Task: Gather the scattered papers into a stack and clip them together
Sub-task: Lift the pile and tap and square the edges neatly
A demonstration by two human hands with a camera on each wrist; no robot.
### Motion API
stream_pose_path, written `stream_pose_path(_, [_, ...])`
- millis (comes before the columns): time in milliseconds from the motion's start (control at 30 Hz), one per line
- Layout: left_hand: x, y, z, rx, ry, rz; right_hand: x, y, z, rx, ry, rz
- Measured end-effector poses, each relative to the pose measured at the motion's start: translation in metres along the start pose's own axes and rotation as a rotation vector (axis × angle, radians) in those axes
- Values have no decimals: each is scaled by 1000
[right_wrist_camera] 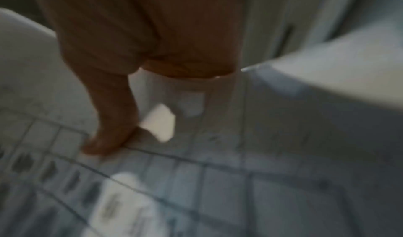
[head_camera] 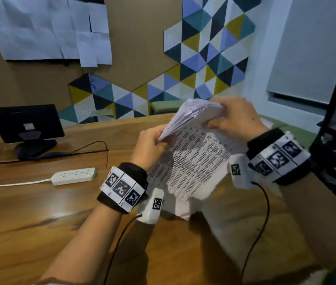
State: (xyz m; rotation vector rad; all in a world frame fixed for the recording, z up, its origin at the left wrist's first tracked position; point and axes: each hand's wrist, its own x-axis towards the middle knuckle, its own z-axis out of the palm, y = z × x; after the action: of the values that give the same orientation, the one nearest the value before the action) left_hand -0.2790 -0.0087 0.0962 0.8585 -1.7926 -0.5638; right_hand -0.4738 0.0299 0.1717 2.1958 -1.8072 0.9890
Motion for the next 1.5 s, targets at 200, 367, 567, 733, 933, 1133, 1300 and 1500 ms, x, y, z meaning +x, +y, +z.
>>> stream_pose_path(200, [-19,-34,-50,379,-285,-448,-25,57,18,765,189,167])
stream_pose_path(367, [-33,-64,-67,-136,132,-512,-60,92,53,980,377,381])
stream_pose_path(567, [-24,-38,-40,-459,253,-246,-95,88,93,979,462,406])
stream_pose_path(733, [-44,-50,-15,-362,281,-405,-104,96,109,916,450,491])
stream_pose_path(933, [-43,-51,-4,-356,417,-445,-95,92,112,937,450,520])
stream_pose_path(1133, [-42,-45,-3,-389,538,-431,-94,94,112,923,621,534])
stream_pose_path(1300, [-31,-52,5,-410,565,-600,-71,76,112,909,755,629])
stream_pose_path(1500, [-36,-71,-3,-370,527,-503,-69,80,108,877,696,630])
